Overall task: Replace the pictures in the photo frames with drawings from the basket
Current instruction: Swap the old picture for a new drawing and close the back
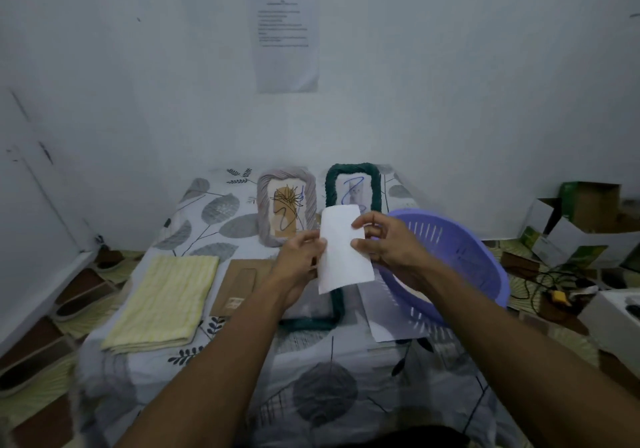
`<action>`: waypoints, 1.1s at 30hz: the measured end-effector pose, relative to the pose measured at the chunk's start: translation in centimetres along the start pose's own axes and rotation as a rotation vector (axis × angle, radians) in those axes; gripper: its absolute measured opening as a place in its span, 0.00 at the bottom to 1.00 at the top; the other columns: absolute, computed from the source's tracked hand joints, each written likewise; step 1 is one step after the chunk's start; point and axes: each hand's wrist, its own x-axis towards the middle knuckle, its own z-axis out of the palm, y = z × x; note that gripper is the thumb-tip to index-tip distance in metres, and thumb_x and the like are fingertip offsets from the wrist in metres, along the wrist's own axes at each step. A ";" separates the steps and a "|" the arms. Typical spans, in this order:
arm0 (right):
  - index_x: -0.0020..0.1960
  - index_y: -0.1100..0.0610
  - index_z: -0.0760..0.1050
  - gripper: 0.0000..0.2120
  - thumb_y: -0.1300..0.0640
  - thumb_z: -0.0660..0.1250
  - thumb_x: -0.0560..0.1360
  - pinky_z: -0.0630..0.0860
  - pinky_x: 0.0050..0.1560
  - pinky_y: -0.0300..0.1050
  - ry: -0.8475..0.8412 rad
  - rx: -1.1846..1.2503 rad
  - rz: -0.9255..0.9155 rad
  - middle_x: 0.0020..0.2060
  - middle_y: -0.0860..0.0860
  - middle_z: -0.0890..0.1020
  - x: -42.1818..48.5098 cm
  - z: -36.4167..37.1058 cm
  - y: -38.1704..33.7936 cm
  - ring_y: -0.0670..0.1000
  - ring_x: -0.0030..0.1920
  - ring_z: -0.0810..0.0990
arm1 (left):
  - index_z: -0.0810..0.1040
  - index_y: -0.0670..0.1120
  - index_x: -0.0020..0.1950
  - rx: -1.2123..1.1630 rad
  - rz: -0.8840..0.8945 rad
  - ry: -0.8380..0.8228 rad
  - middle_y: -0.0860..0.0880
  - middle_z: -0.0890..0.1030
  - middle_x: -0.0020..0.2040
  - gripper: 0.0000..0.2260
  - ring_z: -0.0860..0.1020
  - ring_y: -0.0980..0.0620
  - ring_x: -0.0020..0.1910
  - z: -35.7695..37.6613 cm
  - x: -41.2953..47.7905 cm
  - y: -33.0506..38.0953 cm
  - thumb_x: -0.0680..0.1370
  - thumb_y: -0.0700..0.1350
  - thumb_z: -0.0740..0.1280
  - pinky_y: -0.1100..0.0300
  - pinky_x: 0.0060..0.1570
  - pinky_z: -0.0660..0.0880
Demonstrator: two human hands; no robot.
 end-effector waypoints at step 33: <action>0.62 0.54 0.78 0.16 0.51 0.65 0.77 0.69 0.57 0.44 0.131 -0.899 -0.253 0.53 0.50 0.71 2.2 6.2 12.3 0.50 0.56 0.69 | 0.81 0.50 0.58 1.303 0.492 0.168 0.50 0.75 0.60 0.15 0.69 0.48 0.61 -10.3 2.8 -7.1 0.75 0.54 0.68 0.49 0.63 0.67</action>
